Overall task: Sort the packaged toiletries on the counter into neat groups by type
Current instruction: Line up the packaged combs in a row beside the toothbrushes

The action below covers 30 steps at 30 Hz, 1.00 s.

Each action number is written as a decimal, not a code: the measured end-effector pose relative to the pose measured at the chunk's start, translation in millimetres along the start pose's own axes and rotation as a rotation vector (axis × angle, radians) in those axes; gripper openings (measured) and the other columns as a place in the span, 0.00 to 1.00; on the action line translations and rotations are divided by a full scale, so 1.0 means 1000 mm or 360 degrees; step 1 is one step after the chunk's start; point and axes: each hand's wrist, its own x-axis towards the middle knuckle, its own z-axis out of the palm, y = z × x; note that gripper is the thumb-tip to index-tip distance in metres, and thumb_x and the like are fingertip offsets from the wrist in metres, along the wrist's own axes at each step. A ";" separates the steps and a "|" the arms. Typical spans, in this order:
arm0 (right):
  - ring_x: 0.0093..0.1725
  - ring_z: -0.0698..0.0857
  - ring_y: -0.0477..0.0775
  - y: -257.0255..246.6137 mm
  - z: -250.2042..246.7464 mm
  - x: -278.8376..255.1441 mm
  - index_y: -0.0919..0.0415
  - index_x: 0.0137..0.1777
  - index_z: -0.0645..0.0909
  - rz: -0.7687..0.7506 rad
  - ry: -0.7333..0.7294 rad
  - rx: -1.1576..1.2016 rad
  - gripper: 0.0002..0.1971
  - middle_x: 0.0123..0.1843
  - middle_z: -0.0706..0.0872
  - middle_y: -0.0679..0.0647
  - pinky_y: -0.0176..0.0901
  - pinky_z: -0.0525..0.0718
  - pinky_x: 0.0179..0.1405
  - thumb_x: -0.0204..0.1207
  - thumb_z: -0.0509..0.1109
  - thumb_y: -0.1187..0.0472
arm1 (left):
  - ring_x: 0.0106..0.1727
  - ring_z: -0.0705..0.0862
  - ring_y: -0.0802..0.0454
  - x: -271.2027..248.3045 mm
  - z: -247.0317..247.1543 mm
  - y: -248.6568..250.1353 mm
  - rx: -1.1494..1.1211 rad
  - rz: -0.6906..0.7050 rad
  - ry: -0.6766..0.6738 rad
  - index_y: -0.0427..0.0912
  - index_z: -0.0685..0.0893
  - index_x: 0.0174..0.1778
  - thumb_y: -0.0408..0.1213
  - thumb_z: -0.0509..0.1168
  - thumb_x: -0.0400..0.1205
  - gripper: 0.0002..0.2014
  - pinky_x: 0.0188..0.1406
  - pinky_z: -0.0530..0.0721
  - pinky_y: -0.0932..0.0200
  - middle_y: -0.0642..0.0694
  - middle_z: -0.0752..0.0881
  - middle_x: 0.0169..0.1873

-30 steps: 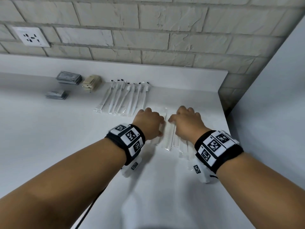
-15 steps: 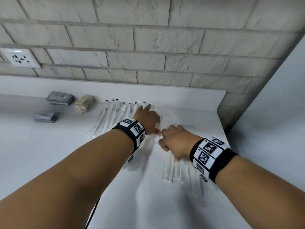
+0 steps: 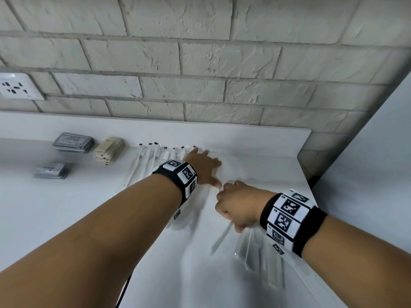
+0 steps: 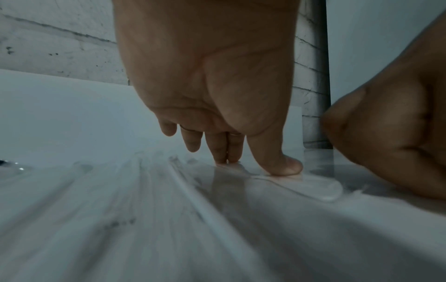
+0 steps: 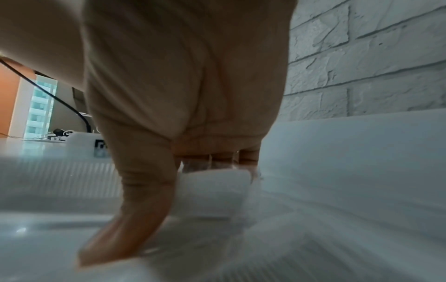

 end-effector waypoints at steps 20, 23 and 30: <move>0.71 0.77 0.50 0.066 0.007 0.004 0.46 0.69 0.79 0.0886 0.0655 0.1273 0.24 0.75 0.75 0.44 0.44 0.75 0.70 0.74 0.73 0.63 | 0.79 0.67 0.45 -0.002 0.000 -0.003 -0.0174 -0.0039 -0.0070 0.40 0.60 0.82 0.61 0.68 0.74 0.46 0.75 0.69 0.47 0.46 0.63 0.81; 0.80 0.66 0.46 0.065 0.010 0.006 0.39 0.77 0.69 0.0568 0.0223 0.0888 0.34 0.82 0.60 0.32 0.47 0.71 0.75 0.74 0.72 0.64 | 0.74 0.73 0.44 0.001 0.002 -0.002 -0.0130 -0.0091 -0.0089 0.40 0.67 0.78 0.62 0.70 0.72 0.44 0.70 0.75 0.45 0.46 0.71 0.77; 0.80 0.67 0.57 0.068 0.001 0.028 0.51 0.83 0.61 0.0782 0.0118 0.0612 0.36 0.84 0.63 0.49 0.51 0.67 0.77 0.77 0.71 0.50 | 0.73 0.74 0.43 0.002 -0.004 0.001 -0.0103 -0.0113 -0.0114 0.40 0.69 0.77 0.62 0.70 0.71 0.43 0.71 0.74 0.46 0.46 0.73 0.76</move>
